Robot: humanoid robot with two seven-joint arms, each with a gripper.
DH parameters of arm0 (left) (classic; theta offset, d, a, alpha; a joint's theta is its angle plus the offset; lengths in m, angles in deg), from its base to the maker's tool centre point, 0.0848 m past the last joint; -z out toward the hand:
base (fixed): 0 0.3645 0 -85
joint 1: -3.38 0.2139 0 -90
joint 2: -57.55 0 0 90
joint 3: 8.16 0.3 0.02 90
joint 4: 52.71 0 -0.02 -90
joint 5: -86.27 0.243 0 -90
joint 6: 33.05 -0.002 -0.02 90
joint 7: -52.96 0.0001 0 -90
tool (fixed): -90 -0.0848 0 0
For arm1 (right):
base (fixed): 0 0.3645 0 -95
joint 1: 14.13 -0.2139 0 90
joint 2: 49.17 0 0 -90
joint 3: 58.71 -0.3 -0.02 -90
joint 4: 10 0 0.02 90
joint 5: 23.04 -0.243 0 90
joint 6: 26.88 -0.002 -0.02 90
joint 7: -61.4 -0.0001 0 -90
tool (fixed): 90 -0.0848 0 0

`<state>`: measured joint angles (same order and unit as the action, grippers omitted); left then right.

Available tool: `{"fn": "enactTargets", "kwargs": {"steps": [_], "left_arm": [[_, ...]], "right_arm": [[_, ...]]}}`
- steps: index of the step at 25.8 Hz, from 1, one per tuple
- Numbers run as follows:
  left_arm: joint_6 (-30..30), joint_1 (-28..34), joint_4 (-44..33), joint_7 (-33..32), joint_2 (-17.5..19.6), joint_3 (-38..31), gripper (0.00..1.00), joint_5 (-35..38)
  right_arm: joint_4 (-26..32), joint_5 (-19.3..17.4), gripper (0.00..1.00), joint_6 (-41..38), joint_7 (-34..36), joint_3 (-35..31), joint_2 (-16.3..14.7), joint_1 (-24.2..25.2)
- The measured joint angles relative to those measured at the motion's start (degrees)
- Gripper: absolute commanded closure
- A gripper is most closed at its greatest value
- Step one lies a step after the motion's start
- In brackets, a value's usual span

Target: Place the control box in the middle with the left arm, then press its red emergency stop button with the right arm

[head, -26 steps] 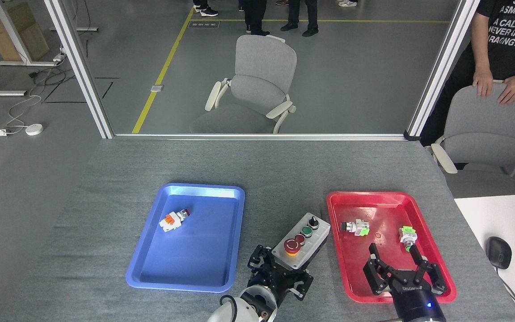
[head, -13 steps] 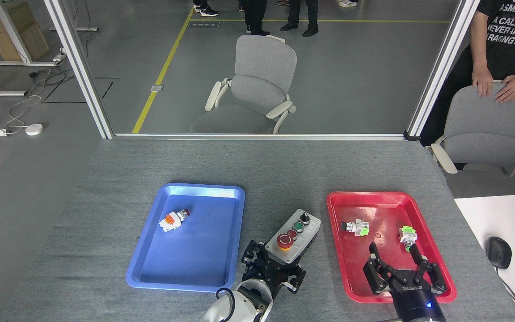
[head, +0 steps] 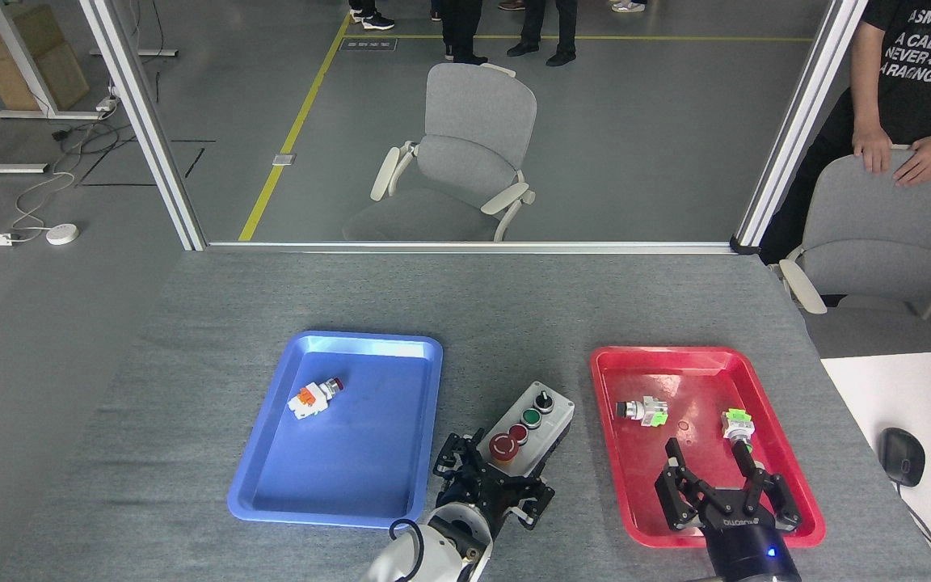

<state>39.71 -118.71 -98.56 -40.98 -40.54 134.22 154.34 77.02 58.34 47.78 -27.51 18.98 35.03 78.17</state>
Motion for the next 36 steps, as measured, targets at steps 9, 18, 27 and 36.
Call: {"fn": "enactTargets", "kwargs": {"steps": [9,18,27,36], "left_arm": [[0.18,4.02,-10.0,-0.35,2.09,-0.78,0.02,0.24],[0.6,10.86,-27.44,-0.26,11.25,-9.2,0.02,0.13],[6.48,14.42,-37.88,0.66,14.11,-28.82,0.02,0.0],[8.06,15.49,-37.97,3.94,14.17,-37.34,0.01,-0.04]], "right_arm": [[-0.16,0.01,0.45,-0.09,-0.2,0.28,0.84,-0.17],[-0.98,-0.25,1.0,-3.71,-0.32,2.01,0.33,-0.19],[-1.4,0.44,1.0,-4.13,-0.57,6.34,-0.65,-0.65],[-6.89,1.58,1.0,1.91,0.5,19.23,-1.91,-5.62]]}}
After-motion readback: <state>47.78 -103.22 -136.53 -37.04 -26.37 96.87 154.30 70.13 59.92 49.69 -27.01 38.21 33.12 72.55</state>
